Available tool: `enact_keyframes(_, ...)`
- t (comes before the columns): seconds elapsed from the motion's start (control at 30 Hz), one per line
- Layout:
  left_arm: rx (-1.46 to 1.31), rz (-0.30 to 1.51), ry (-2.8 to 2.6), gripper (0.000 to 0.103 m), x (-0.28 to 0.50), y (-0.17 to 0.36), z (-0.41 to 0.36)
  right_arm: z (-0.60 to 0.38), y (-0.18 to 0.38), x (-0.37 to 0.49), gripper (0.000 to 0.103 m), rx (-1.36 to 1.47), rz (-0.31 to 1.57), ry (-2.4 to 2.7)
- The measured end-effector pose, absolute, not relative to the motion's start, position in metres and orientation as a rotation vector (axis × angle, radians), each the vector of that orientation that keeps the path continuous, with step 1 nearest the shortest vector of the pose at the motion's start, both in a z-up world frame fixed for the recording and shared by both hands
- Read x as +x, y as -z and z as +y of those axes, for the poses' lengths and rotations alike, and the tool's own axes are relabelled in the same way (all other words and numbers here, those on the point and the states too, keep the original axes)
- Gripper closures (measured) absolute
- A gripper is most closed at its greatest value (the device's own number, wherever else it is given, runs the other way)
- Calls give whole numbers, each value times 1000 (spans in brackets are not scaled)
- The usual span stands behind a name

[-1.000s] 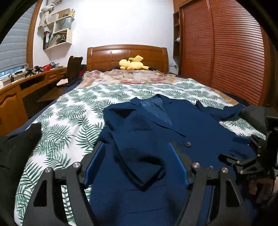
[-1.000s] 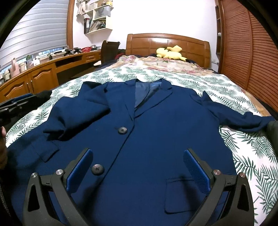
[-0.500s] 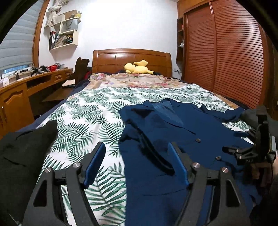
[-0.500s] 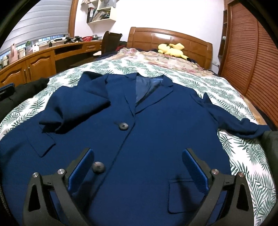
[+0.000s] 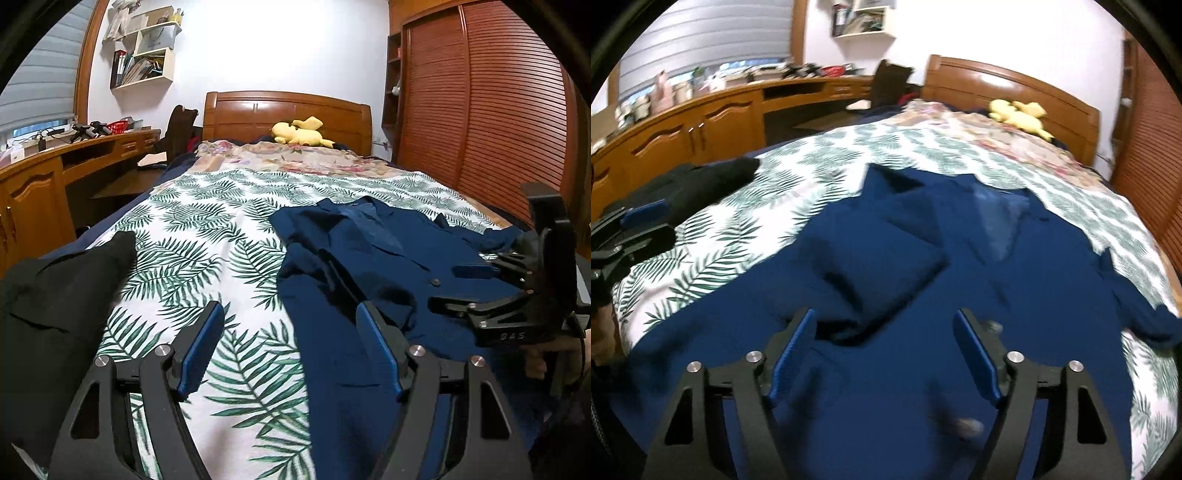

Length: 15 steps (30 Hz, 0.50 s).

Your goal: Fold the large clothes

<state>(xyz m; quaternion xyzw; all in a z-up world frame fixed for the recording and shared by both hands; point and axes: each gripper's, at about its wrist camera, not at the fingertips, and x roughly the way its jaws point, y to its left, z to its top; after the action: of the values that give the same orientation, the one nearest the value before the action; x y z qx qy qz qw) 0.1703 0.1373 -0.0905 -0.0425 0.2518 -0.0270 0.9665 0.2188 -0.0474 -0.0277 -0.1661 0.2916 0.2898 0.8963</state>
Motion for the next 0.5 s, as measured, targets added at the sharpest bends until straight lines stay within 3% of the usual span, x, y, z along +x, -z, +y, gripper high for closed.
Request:
enact_keyframes(0.33, -113, 517, 37, 28, 169, 95, 156, -9, 45, 251, 37, -429, 693, -623)
enact_keyframes(0.43, -115, 509, 38, 28, 168, 94, 155, -5, 46, 261, 56, -481, 719, -598)
enact_keyframes(0.5, -109, 506, 41, 28, 168, 93, 153, -7, 44, 262, 89, -495, 710, -587)
